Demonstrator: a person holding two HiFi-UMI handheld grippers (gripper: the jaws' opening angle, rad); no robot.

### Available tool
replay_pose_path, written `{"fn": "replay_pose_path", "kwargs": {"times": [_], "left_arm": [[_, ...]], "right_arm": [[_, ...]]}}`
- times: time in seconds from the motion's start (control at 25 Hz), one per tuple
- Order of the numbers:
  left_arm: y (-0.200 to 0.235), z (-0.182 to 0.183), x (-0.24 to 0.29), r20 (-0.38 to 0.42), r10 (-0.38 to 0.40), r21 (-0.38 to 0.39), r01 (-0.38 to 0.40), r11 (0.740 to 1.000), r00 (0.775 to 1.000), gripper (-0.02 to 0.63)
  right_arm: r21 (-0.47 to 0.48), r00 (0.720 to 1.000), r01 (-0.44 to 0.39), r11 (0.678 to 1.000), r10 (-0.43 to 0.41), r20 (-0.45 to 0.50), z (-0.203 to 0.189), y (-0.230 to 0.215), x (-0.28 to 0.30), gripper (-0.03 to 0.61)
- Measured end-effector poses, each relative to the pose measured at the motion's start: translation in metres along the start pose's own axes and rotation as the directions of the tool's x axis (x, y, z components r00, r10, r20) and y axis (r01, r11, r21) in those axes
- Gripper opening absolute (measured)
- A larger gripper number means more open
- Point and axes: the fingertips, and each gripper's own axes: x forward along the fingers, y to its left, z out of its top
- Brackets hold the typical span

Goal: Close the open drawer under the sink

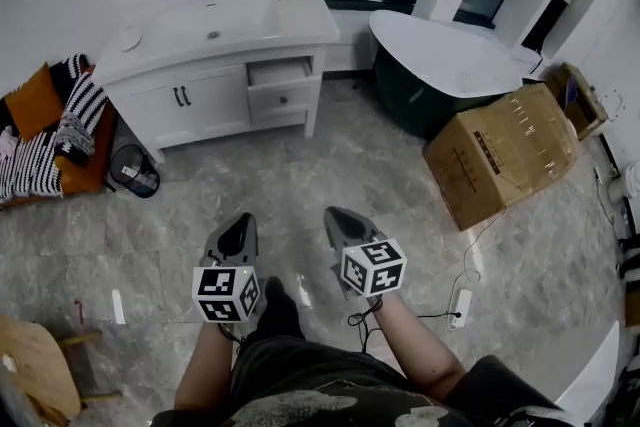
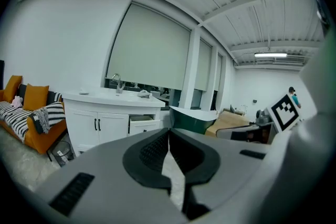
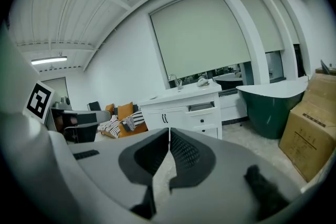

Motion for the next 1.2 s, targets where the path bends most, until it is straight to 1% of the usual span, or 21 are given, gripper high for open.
{"fn": "replay_pose_path", "kwargs": {"times": [0.2, 0.4, 0.6, 0.76, 0.84, 1.0, 1.2], "left_arm": [[0.030, 0.017, 0.036, -0.024, -0.020, 0.005, 0.021, 1.000, 0.999, 0.018], [0.061, 0.034, 0.069, -0.035, -0.037, 0.000, 0.037, 0.999, 0.999, 0.018], [0.094, 0.043, 0.100, -0.049, -0.051, -0.010, 0.051, 0.999, 0.997, 0.018], [0.119, 0.050, 0.119, -0.056, -0.060, -0.017, 0.059, 0.998, 0.997, 0.018], [0.128, 0.052, 0.126, -0.058, -0.069, -0.018, 0.068, 0.998, 0.996, 0.018], [0.143, 0.051, 0.140, -0.074, -0.082, 0.011, 0.083, 0.997, 0.994, 0.018], [0.153, 0.046, 0.152, -0.078, -0.078, -0.031, 0.076, 0.997, 0.994, 0.018]], "right_arm": [[0.020, 1.000, 0.017, 1.000, -0.017, -0.009, 0.023, -0.008, 0.046, 0.021], [0.013, 0.999, 0.026, 1.000, -0.025, -0.019, 0.046, -0.010, 0.091, 0.021], [0.009, 0.998, 0.044, 0.999, -0.043, -0.036, 0.059, -0.016, 0.134, 0.021], [0.014, 0.996, 0.075, 0.997, -0.074, -0.040, 0.070, -0.027, 0.165, 0.021], [0.014, 0.995, 0.093, 0.996, -0.093, -0.034, 0.077, -0.032, 0.175, 0.021], [0.007, 0.993, 0.111, 0.994, -0.110, -0.040, 0.081, -0.035, 0.188, 0.021], [0.016, 0.989, 0.131, 0.991, -0.130, -0.069, 0.072, -0.043, 0.194, 0.021]]}}
